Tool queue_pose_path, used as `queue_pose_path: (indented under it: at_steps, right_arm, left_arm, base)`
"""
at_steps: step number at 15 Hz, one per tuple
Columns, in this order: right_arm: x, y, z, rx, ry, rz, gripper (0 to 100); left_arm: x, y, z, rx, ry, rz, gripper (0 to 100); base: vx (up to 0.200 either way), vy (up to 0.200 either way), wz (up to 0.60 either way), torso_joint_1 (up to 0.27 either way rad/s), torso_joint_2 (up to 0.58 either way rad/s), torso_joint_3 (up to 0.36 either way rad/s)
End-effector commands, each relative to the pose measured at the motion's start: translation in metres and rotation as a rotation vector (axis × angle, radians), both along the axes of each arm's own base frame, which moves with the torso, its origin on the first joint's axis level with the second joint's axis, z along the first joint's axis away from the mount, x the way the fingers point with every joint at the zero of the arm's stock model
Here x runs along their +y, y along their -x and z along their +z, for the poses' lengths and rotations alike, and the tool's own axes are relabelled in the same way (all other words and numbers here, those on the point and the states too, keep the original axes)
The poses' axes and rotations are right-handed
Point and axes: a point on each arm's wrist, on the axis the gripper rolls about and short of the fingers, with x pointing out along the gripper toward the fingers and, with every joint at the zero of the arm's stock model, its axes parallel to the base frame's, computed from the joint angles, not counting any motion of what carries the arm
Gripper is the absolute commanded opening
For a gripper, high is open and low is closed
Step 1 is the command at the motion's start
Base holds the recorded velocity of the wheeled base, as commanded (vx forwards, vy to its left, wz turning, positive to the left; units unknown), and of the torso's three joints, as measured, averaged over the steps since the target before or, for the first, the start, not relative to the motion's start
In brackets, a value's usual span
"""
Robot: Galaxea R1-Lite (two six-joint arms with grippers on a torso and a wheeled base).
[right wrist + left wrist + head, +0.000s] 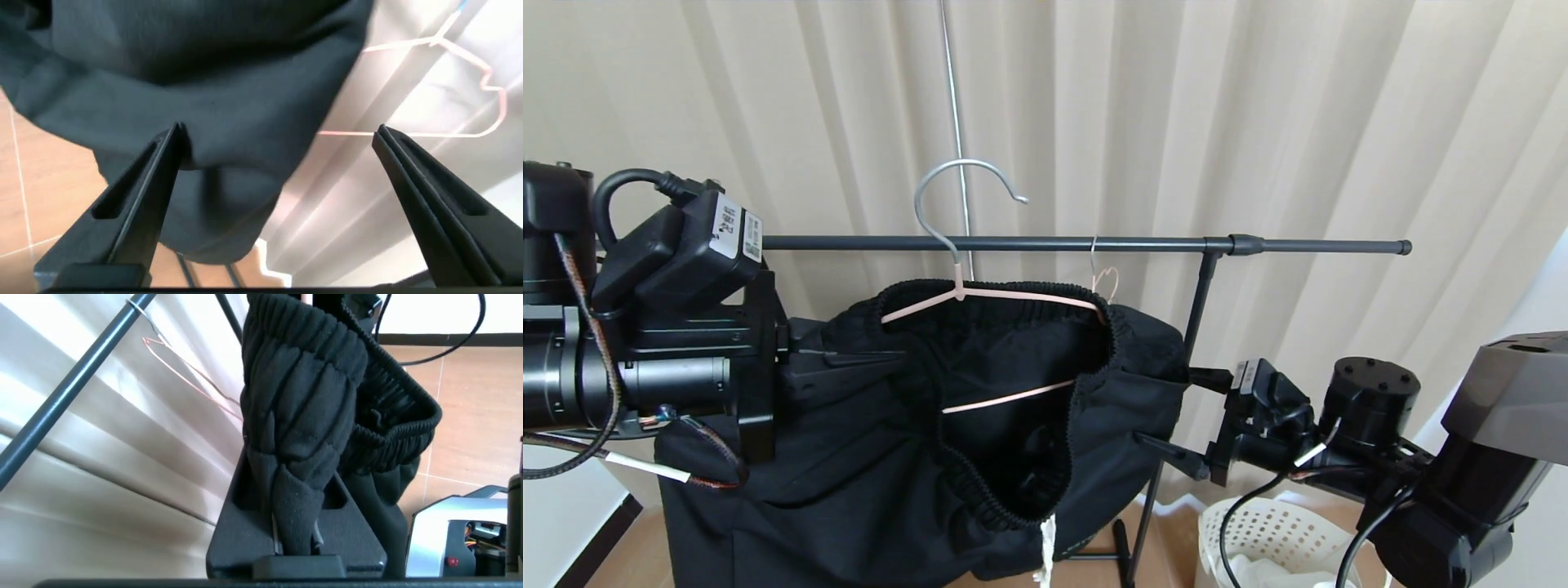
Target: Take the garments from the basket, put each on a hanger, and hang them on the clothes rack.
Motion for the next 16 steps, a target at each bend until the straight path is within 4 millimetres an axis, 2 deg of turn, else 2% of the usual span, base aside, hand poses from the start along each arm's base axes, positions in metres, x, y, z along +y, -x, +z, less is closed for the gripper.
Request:
queue_pose_path:
  at_steps: [1, 8, 12, 16]
  right_arm:
    - [0.001, -0.002, -0.004, 0.011, 0.002, 0.000, 0]
    - [-0.022, -0.020, 0.002, -0.008, -0.024, -0.089, 0]
    - [-0.022, -0.020, 0.002, -0.008, -0.024, -0.091, 0]
    - [-0.018, -0.009, 0.006, -0.010, -0.022, -0.072, 0]
  left_arm:
    - [0.001, 0.005, 0.003, -0.007, 0.010, 0.003, 0]
    - [0.009, 0.024, 0.010, 0.036, 0.074, 0.042, 0]
    - [0.010, 0.028, 0.013, 0.046, 0.098, 0.051, 0]
    - [0.009, 0.026, 0.011, 0.057, 0.094, 0.052, 0]
  base:
    - [0.000, 0.000, 0.00, 0.000, 0.00, 0.000]
    - [0.000, 0.000, 0.00, 0.000, 0.00, 0.000]
    - [0.000, 0.000, 0.00, 0.000, 0.00, 0.000]
    - [0.000, 0.000, 0.00, 0.000, 0.00, 0.000]
